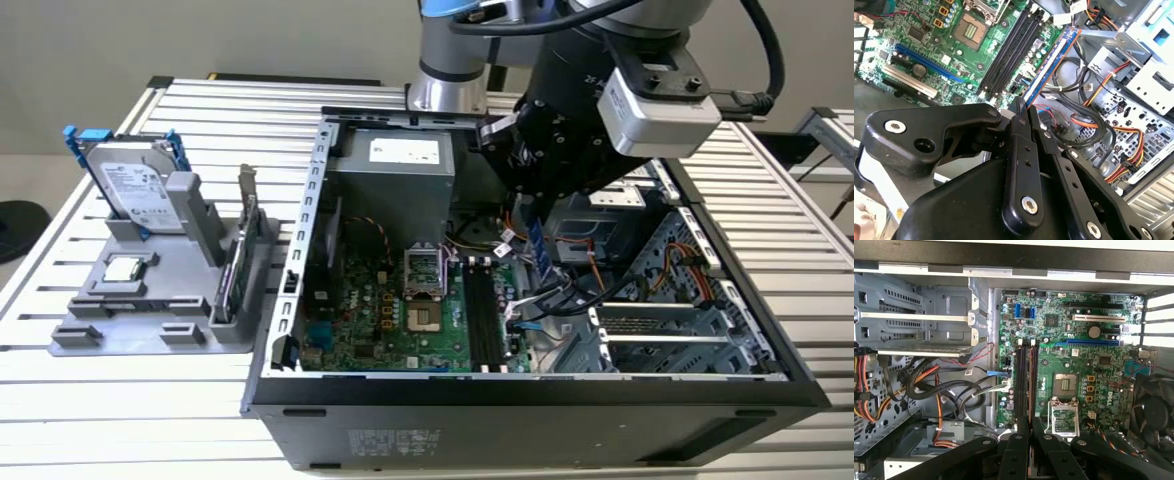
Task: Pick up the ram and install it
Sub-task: 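Insert the ram into the slot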
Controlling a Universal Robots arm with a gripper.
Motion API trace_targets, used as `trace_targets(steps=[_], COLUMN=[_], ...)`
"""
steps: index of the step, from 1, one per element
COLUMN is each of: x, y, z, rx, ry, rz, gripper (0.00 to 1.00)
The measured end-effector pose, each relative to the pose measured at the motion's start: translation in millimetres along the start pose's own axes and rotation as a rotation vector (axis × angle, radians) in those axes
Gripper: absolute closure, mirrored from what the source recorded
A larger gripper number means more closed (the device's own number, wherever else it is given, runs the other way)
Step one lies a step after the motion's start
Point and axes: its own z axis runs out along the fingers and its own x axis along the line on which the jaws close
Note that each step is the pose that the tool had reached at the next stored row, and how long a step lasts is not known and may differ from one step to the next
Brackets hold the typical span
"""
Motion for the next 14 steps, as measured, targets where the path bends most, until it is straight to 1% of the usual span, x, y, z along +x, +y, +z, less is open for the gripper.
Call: trace_targets(steps=[5,14], x=[0.7,1.6], y=[0.1,0.6], z=[1.6,9.1], rx=[0.0002,0.0000], ry=[0.0000,0.0000], rz=[0.000,0.000], gripper=[1.00,1.00])
